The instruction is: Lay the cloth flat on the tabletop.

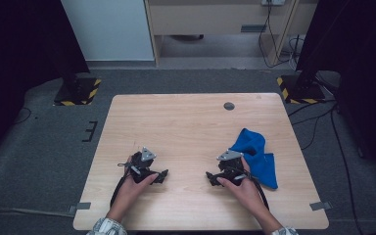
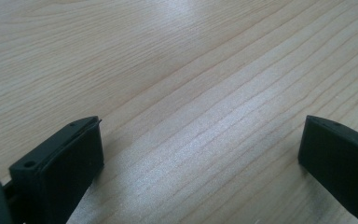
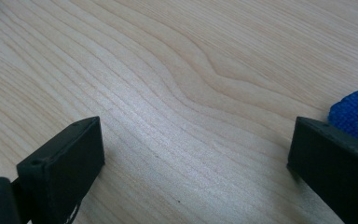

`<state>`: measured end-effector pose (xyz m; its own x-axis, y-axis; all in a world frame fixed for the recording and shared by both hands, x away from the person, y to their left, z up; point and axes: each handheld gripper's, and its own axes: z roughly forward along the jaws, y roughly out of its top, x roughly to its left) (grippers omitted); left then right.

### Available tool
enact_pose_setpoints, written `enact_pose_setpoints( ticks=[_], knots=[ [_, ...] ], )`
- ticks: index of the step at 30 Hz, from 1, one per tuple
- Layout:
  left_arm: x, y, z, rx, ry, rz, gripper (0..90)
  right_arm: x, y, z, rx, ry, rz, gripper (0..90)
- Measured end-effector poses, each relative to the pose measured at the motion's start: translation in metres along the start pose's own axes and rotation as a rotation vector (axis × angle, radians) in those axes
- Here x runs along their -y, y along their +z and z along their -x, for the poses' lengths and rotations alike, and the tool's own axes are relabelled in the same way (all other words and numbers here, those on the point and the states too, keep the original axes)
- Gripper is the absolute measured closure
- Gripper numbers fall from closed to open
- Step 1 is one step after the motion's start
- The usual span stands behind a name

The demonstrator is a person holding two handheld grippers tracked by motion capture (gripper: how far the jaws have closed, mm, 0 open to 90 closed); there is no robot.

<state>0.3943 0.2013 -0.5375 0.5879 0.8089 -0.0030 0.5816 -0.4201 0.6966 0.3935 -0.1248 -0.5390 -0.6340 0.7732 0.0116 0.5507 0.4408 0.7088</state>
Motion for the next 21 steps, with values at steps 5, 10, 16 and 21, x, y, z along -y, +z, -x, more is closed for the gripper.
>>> enact_pose_setpoints(
  ticks=[5,10,16,21],
  knots=[
    [0.000,0.000,0.000,-0.001,0.000,0.000,0.0,0.000,0.000,0.000,0.002,-0.002,0.002,3.6],
    [0.000,0.000,0.000,-0.001,-0.001,0.001,0.0,0.001,-0.001,0.000,-0.003,-0.011,0.003,3.7],
    [0.000,0.000,0.000,-0.001,-0.001,0.001,0.0,0.001,-0.005,-0.001,-0.014,-0.051,0.005,7.6],
    [0.000,0.000,0.000,-0.001,-0.001,0.000,0.0,-0.005,-0.022,-0.005,-0.019,-0.078,0.043,7.8]
  ],
)
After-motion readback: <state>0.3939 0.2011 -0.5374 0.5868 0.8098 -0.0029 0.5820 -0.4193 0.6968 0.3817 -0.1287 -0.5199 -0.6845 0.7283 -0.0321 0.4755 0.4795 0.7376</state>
